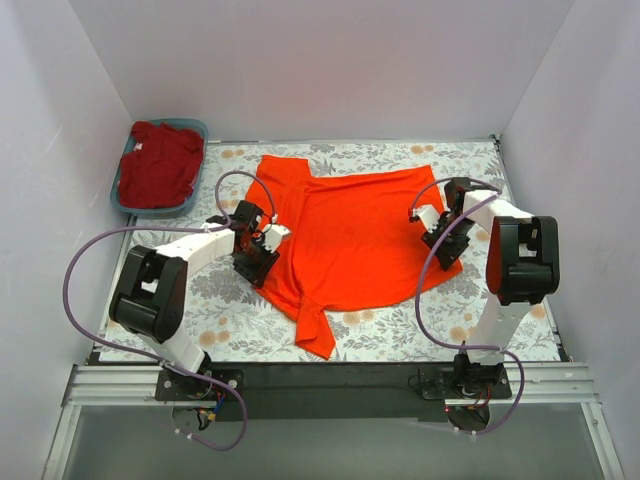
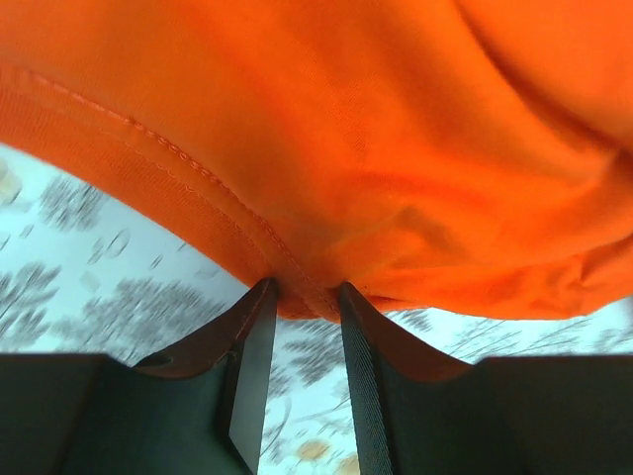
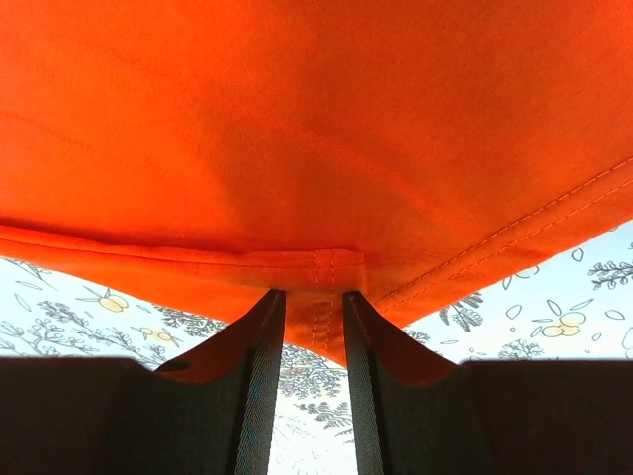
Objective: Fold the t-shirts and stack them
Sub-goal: Flatten the tshirt out
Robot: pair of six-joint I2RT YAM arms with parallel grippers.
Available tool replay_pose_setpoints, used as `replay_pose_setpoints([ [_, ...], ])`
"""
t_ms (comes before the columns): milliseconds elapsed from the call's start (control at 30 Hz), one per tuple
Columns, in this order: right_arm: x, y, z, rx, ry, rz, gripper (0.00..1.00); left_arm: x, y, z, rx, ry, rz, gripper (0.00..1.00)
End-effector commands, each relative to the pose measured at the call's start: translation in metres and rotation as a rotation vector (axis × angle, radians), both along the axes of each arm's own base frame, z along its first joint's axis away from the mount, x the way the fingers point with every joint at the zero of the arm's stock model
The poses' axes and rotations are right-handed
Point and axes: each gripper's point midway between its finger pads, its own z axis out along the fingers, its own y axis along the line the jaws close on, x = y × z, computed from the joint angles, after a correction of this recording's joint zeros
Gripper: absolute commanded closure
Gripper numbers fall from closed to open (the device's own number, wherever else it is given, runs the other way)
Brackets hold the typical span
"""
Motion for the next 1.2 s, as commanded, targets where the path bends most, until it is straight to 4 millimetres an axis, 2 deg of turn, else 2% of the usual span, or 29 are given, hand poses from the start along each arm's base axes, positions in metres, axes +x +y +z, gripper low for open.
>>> replay_pose_setpoints([
  [0, -0.002, -0.014, -0.004, -0.050, -0.017, 0.016, 0.64, -0.010, 0.056, 0.006, 0.207, -0.008, 0.009, 0.69],
  [33, -0.002, -0.015, -0.005, -0.056, -0.018, 0.018, 0.64, -0.006, 0.064, 0.011, 0.240, -0.030, -0.010, 0.69],
  [167, -0.001, -0.012, 0.001, -0.041, -0.035, 0.013, 0.63, 0.001, 0.072, 0.037, 0.265, -0.066, -0.067, 0.66],
  [267, 0.003, -0.004, 0.023, 0.006, -0.092, 0.019, 0.64, 0.004, 0.063, 0.055, 0.222, -0.073, -0.114, 0.62],
  [300, 0.007, -0.002, 0.037, 0.017, -0.130, 0.021, 0.64, 0.005, 0.062, 0.060, 0.220, -0.066, -0.126, 0.62],
  [367, 0.004, 0.000, 0.052, 0.030, -0.142, 0.024, 0.64, 0.008, 0.061, 0.065, 0.223, -0.072, -0.140, 0.61],
  [400, 0.010, 0.003, 0.067, 0.052, -0.186, 0.027, 0.63, 0.010, 0.062, 0.067, 0.233, -0.075, -0.143, 0.60],
  [433, 0.012, 0.006, 0.075, 0.063, -0.206, 0.021, 0.62, 0.019, 0.057, 0.077, 0.217, -0.103, -0.140, 0.60],
  [533, 0.017, 0.013, 0.094, 0.102, -0.243, 0.009, 0.52, 0.024, 0.035, 0.089, 0.137, -0.107, -0.133, 0.58],
  [733, 0.021, 0.022, 0.078, 0.142, -0.134, -0.103, 0.48, 0.024, 0.011, 0.072, 0.110, -0.082, -0.134, 0.57],
  [900, 0.030, 0.014, 0.055, 0.089, -0.068, -0.132, 0.49, 0.026, 0.010, 0.057, 0.120, -0.057, -0.117, 0.57],
  [1167, 0.036, 0.014, 0.035, 0.075, -0.013, -0.161, 0.49, 0.025, 0.007, 0.048, 0.108, -0.046, -0.102, 0.57],
])
